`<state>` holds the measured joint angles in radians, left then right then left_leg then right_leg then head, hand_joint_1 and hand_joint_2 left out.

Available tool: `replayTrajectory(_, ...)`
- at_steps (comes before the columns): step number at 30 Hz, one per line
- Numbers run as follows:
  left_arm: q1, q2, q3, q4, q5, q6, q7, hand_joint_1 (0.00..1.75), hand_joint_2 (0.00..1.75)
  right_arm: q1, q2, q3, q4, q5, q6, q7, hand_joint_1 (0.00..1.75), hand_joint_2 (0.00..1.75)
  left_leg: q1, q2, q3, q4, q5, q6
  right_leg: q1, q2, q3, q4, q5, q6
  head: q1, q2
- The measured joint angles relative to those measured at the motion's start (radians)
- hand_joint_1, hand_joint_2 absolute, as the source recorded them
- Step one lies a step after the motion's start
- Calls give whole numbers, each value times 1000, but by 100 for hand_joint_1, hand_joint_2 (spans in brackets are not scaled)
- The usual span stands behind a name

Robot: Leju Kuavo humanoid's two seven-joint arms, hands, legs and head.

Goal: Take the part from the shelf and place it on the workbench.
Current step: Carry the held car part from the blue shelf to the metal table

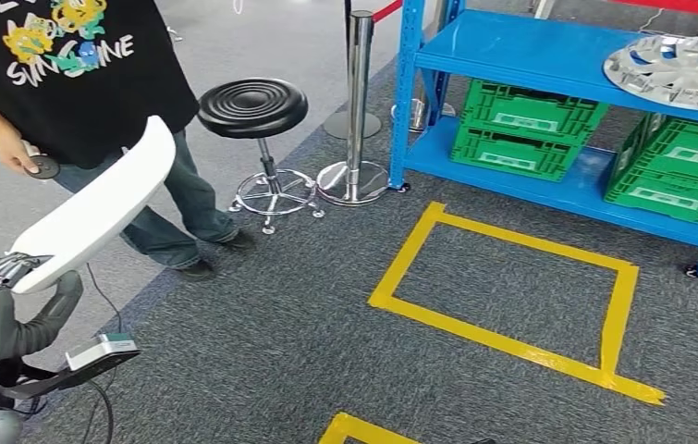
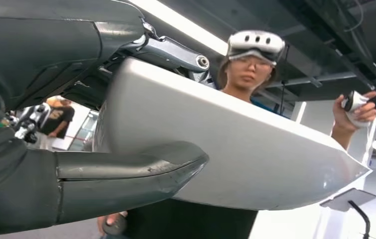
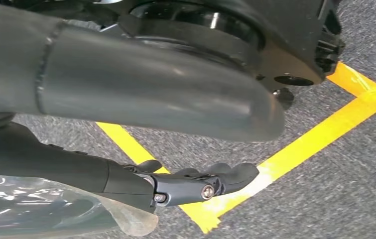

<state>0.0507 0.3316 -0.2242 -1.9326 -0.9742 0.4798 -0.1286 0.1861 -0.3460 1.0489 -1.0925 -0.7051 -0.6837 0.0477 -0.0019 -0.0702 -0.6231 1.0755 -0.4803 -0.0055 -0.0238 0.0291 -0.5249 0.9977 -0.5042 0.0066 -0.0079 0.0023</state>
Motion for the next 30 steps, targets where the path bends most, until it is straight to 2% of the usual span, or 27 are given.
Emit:
replayTrajectory(1, -1, -1, 0, 0, 0, 0, 0, 175, 175, 1, 0, 0, 0, 0, 1, 0, 0, 0, 0, 33, -28, 63, -34, -6, 1, -16, 1, 0, -1, -3, -2, 0)
replayTrajectory(2, -2, -2, 0, 0, 0, 0, 0, 175, 175, 3, 0, 0, 0, 1, 1, -1, 0, 0, 3, 50, -61, 135, -68, -10, 2, -32, 0, 0, -2, -5, -3, 0)
replayTrajectory(3, -3, -3, 0, 0, 0, -1, 1, 175, 175, 4, 0, 0, 0, 2, 1, -1, 0, 0, 6, 57, -88, 196, -93, -14, 3, -47, 0, 0, -3, -6, -3, 0)
replayTrajectory(4, -3, -4, 0, 0, 0, -3, 2, 175, 175, 4, 0, 0, 0, 3, 0, -1, 0, 0, 10, 60, -102, 229, -99, -16, 3, -63, 1, 0, -4, -6, -3, 0)
replayTrajectory(5, -3, -4, 0, 0, 0, -5, 2, 175, 175, 4, 0, 0, 0, 4, -1, 0, 0, 0, 12, 62, -96, 221, -86, -17, 3, -77, 2, 0, -5, -5, -3, 0)
replayTrajectory(6, -3, -5, 0, 0, 0, -8, 3, 175, 175, 4, 0, 0, 0, 5, -2, 0, 0, 0, 13, 68, -70, 176, -59, -18, 3, -90, 4, 0, -7, -3, -3, 0)
replayTrajectory(7, -3, -5, 0, 0, 0, -10, 3, 175, 175, 3, 0, -1, 0, 6, -2, 0, 0, 0, 14, 85, -31, 105, -25, -16, 3, -102, 7, 0, -9, -1, -3, 0)
replayTrajectory(9, -9, -5, 0, 0, -1, -14, 4, 175, 175, 2, 0, -2, -3, 7, -2, 2, 0, 0, 7, 125, 35, -18, 11, -7, 9, -124, 12, 1, -15, 9, -3, 0)
replayTrajectory(10, -11, -5, 0, 0, -1, -15, 5, 175, 175, 2, 0, -2, -4, 7, -2, 3, 0, 0, 3, 136, 49, -49, 15, -1, 11, -135, 15, 0, -18, 14, -3, 0)
replayTrajectory(11, -13, -5, 0, 0, -1, -15, 7, 175, 175, 2, 0, -3, -6, 7, -2, 4, 0, 0, 0, 133, 50, -57, 11, 6, 13, -146, 18, -1, -20, 20, -2, 0)
replayTrajectory(12, -13, -5, 0, 0, -1, -15, 8, 175, 175, 0, 0, -3, -7, 8, -2, 5, 0, 0, 0, 120, 49, -59, 13, 13, 13, -157, 23, -5, -22, 25, -2, 0)
replayTrajectory(13, -12, -5, 0, 0, -1, -15, 8, 175, 175, -1, 0, -3, -9, 8, -1, 5, 0, 0, 1, 109, 50, -62, 15, 19, 11, -153, 25, -4, -26, 32, -2, 0)
replayTrajectory(15, -15, -5, 0, 0, -2, -16, 9, 175, 175, -2, 0, -3, -12, 9, 2, 4, 0, 0, 4, 87, 51, -69, 23, 33, 8, -104, 7, 41, -59, 41, 1, 0)
replayTrajectory(16, -17, -6, 0, -1, -2, -17, 9, 175, 175, -1, 0, -3, -12, 10, 3, 3, 0, 0, 5, 77, 51, -71, 26, 38, 7, -69, -20, 97, -90, 43, 4, 0)
replayTrajectory(17, -20, -6, -1, -1, -2, -19, 9, 175, 175, 0, 0, -3, -13, 10, 3, 3, 0, 0, 5, 66, 49, -71, 28, 42, 8, -45, -57, 171, -124, 42, 5, 0)
replayTrajectory(18, -21, -7, -1, -1, -2, -22, 9, 175, 175, 1, 0, -3, -13, 10, 4, 3, 0, 0, 4, 54, 47, -71, 29, 44, 9, -35, -94, 241, -150, 41, 6, 0)
replayTrajectory(19, -21, -8, -1, 0, -2, -25, 10, 175, 175, 2, 0, -3, -13, 10, 4, 4, 0, 0, 3, 41, 46, -71, 29, 45, 11, -31, -121, 287, -158, 39, 6, 0)
replayTrajectory(20, -20, -8, -2, 0, -2, -27, 10, 175, 175, 3, 0, -3, -13, 10, 5, 4, 0, 0, 2, 27, 46, -70, 29, 45, 12, -29, -131, 296, -147, 37, 6, 0)
replayTrajectory(21, -20, -9, -2, 0, -2, -28, 10, 175, 175, 4, 0, -2, -13, 11, 5, 4, 0, 0, 1, 13, 47, -70, 30, 45, 12, -26, -119, 261, -115, 34, 6, 0)
replayTrajectory(22, -20, -9, -2, 0, -2, -29, 10, 175, 175, 5, 0, -2, -12, 12, 6, 4, 0, 0, 1, -2, 48, -69, 30, 44, 12, -14, -91, 194, -75, 30, 6, 0)
replayTrajectory(23, -20, -9, -2, 0, -2, -29, 10, 175, 175, 6, -1, -2, -12, 12, 6, 4, 0, 0, 1, -15, 47, -68, 31, 42, 12, 12, -59, 119, -41, 25, 6, 0)
replayTrajectory(24, -20, -9, -2, 0, -2, -29, 11, 175, 175, 6, -1, -2, -12, 13, 6, 4, 0, 0, 1, -27, 46, -66, 30, 39, 11, 35, -32, 56, -19, 22, 5, 0)
replayTrajectory(25, -20, -9, -2, 0, -2, -29, 11, 175, 175, 6, -2, -2, -12, 14, 6, 4, 0, 0, 2, -39, 43, -64, 31, 34, 11, 51, -15, 16, -9, 18, 5, 0)
replayTrajectory(26, -19, -9, -2, 0, -2, -29, 12, 175, 175, 6, -2, -2, -12, 15, 6, 4, 0, 0, 3, -51, 39, -64, 32, 27, 13, 57, -8, 0, -10, 15, 5, 0)
replayTrajectory(28, -16, -8, -2, 0, -2, -28, 12, 175, 175, 5, -2, -3, -12, 15, 7, 3, 0, 0, 8, -71, 34, -65, 35, 13, 15, 31, 2, -7, -6, 6, 5, 0)
replayTrajectory(29, -16, -7, -2, 0, -1, -29, 12, 175, 175, 5, -2, -4, -12, 15, 8, 2, 0, 0, 8, -58, 29, -56, 30, 8, 14, 17, 8, -12, -2, 1, 4, 0)
replayTrajectory(30, -18, -6, -2, 0, -1, -30, 12, 175, 175, 5, -2, -4, -12, 16, 9, 1, 0, 0, 7, -32, 17, -31, 14, 3, 12, 2, 14, -16, 1, -4, 2, 0)
